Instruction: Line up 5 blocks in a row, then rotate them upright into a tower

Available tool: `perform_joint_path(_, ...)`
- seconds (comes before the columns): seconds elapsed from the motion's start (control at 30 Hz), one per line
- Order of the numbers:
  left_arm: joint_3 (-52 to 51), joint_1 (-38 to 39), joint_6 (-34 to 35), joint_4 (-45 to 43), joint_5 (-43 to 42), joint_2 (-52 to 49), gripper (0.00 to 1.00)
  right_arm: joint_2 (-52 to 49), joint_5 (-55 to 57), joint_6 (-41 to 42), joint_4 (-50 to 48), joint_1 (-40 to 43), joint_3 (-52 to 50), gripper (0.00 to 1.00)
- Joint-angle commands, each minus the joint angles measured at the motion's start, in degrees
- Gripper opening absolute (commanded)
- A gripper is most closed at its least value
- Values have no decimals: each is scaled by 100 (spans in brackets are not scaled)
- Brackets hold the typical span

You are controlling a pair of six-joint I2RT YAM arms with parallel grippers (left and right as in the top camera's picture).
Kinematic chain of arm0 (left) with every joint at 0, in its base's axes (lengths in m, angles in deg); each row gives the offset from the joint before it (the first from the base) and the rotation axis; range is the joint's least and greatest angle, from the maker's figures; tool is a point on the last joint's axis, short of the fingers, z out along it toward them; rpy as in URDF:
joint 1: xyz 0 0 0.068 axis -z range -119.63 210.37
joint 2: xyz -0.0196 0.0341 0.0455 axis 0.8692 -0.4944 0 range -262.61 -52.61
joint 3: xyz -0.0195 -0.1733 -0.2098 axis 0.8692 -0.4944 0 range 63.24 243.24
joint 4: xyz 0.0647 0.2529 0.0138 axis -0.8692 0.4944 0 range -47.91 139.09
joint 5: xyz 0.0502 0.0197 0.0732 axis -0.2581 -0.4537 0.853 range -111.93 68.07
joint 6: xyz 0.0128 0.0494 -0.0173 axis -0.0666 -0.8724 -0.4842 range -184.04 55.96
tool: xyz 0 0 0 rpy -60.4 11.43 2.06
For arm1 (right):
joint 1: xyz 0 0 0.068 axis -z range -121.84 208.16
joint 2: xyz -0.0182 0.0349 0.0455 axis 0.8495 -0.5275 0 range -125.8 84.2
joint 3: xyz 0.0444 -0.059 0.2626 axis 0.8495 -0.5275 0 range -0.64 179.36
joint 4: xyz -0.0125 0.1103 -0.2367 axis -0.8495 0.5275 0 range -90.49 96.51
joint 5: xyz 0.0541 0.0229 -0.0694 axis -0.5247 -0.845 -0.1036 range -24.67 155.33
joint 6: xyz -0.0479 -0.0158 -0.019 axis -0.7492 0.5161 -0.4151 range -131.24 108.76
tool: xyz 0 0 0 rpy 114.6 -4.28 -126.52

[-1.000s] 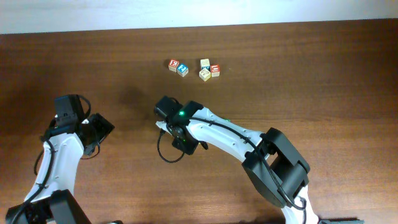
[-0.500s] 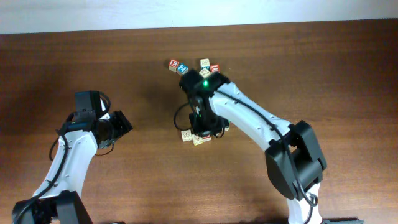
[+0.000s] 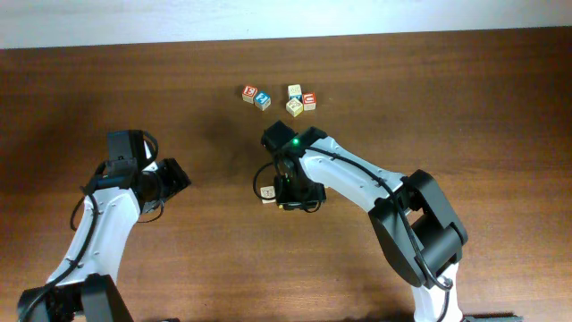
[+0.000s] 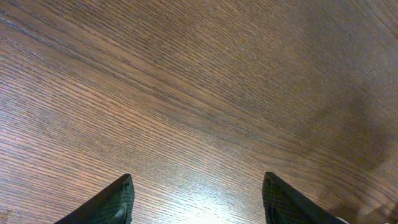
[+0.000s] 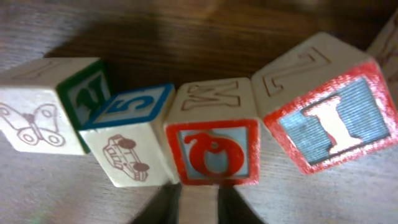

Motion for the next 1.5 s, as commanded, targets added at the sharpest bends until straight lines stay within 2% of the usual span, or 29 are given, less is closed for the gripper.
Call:
perform_joint_path(0.0,0,11,-94,-11,70,74,65,-13,-11,42,-59,-42,-31,15)
perform_joint_path(0.4,0,11,-94,-9,125,74,65,-26,-11,-4,-153,-114,-31,8)
perform_joint_path(1.27,0,11,-94,-7,125,74,65,-24,-17,-133,-483,-107,-28,5)
perform_joint_path(1.37,0,11,-94,15,125,74,66,74,-76,-442,-186,-105,258,5)
perform_joint_path(1.47,0,11,-94,31,125,74,65,256,79,-586,417,-72,717,11)
